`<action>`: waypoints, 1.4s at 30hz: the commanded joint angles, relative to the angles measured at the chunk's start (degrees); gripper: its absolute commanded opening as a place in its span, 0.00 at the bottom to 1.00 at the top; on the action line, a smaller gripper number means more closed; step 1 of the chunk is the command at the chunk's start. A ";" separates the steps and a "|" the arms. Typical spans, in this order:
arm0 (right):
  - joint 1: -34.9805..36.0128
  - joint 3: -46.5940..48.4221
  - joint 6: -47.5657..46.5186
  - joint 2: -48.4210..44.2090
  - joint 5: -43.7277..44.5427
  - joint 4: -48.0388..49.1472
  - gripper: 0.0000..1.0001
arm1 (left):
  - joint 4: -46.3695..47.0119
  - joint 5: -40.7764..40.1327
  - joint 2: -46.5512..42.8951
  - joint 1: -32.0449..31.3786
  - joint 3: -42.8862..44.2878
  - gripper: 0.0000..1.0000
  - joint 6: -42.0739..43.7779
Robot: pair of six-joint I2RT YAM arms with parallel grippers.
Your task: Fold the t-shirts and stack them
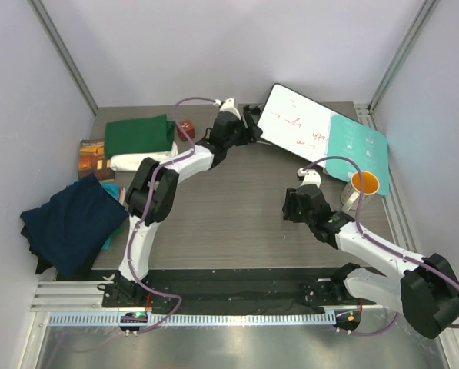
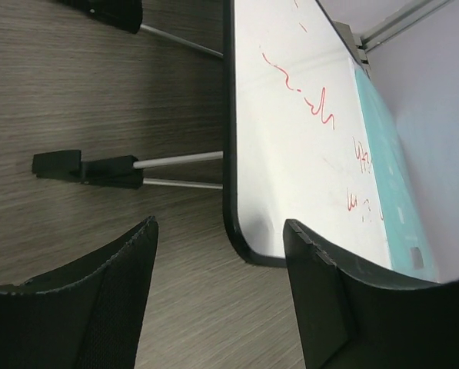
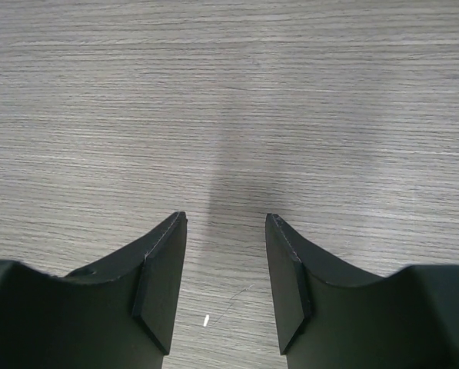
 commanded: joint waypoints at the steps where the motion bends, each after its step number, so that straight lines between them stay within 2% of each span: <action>1: 0.18 2.57 -0.04 -1.91 1.23 1.82 0.51 | 0.53 2.54 3.27 0.01 6.08 0.67 -0.21; 8: 0.26 3.18 -0.22 -1.73 1.40 1.38 0.51 | -1.67 3.85 8.80 0.01 13.90 0.67 -0.91; 14: 0.09 2.31 0.22 -0.59 0.97 1.91 0.51 | 0.17 5.00 11.44 -0.08 16.11 0.65 -1.97; 17: 0.18 2.13 0.22 0.55 0.88 2.26 0.51 | 0.44 5.35 12.50 0.01 17.16 0.59 -1.97; 20: 0.18 2.13 0.31 0.82 0.70 2.52 0.51 | 1.05 5.53 12.94 -0.08 17.34 0.39 -2.41; 21: 0.18 1.96 0.40 0.90 0.53 2.52 0.51 | 1.31 5.61 12.94 -0.08 17.17 0.27 -2.50; 23: 0.09 1.69 0.75 0.73 0.44 2.87 0.51 | 2.72 5.53 12.33 -0.08 15.85 0.15 -3.11; 24: 0.18 1.34 0.84 0.73 0.35 3.05 0.51 | 3.07 5.01 11.98 -0.08 15.32 0.05 -3.20; 25: 0.18 1.08 1.01 0.81 0.17 3.49 0.51 | 3.77 4.74 11.54 -0.08 14.01 0.00 -3.20; 36: 0.18 0.20 2.77 -0.94 -0.62 3.84 0.50 | 8.42 -3.43 0.39 0.80 1.89 0.00 -1.45; 42: 0.18 0.28 3.21 -2.44 -0.71 2.79 0.50 | 8.44 -5.54 -4.54 1.42 0.38 0.00 0.13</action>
